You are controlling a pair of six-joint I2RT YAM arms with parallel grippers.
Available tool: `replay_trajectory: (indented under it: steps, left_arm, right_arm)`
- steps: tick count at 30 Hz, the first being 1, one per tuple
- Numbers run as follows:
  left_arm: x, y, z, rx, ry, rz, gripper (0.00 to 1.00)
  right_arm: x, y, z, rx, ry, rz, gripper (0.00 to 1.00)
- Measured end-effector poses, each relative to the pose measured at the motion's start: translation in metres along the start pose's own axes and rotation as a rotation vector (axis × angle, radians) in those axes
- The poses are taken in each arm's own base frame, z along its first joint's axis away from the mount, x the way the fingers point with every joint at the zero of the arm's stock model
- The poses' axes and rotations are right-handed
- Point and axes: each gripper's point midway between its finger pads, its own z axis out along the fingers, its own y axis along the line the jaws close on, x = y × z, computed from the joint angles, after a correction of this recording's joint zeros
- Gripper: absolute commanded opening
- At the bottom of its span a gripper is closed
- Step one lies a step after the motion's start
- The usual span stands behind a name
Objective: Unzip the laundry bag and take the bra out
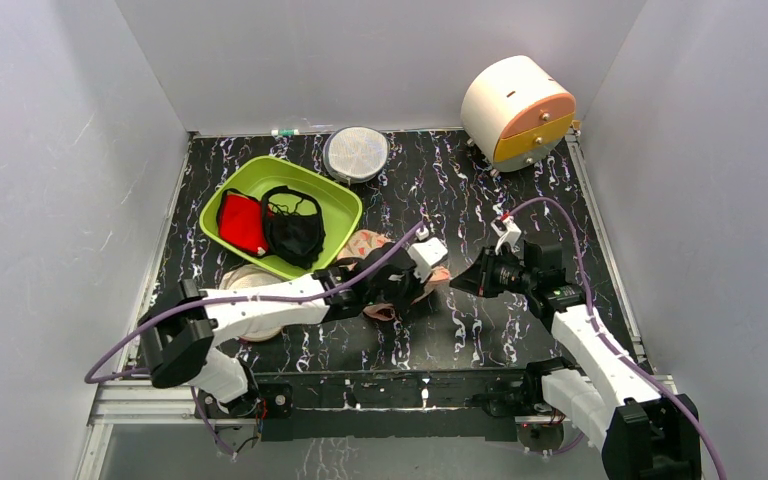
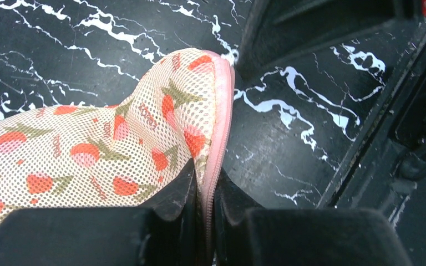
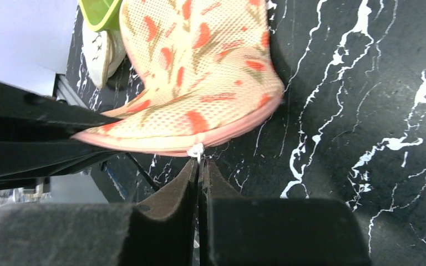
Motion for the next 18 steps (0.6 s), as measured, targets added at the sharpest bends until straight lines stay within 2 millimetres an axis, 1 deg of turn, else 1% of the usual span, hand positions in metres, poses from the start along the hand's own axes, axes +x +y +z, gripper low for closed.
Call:
replay_trajectory:
  steps: [3,6,9,11,14,18]
  left_arm:
    - [0.002,0.000,-0.014,0.012,-0.017,0.015,0.00]
    - [0.004,0.000,-0.033,0.031,-0.069,0.042,0.00]
    - [-0.001,0.001,-0.051,0.038,-0.134,0.063,0.00]
    - [-0.005,0.001,-0.059,0.042,-0.171,0.072,0.00]
    - [-0.007,0.000,-0.066,0.052,-0.208,0.078,0.00]
    - [-0.007,-0.004,-0.068,0.076,-0.245,0.077,0.00]
  right_arm:
    - [-0.003,-0.003,0.000,0.020,-0.013,0.004,0.00]
    - [-0.004,-0.002,0.002,0.007,-0.013,0.000,0.00]
    - [-0.002,0.000,0.005,-0.020,0.006,0.001,0.00]
    - [-0.001,0.003,0.007,-0.050,0.018,-0.001,0.00]
    - [0.000,0.007,0.009,-0.089,0.032,-0.010,0.00]
    - [-0.001,0.008,0.011,-0.108,0.033,-0.016,0.00]
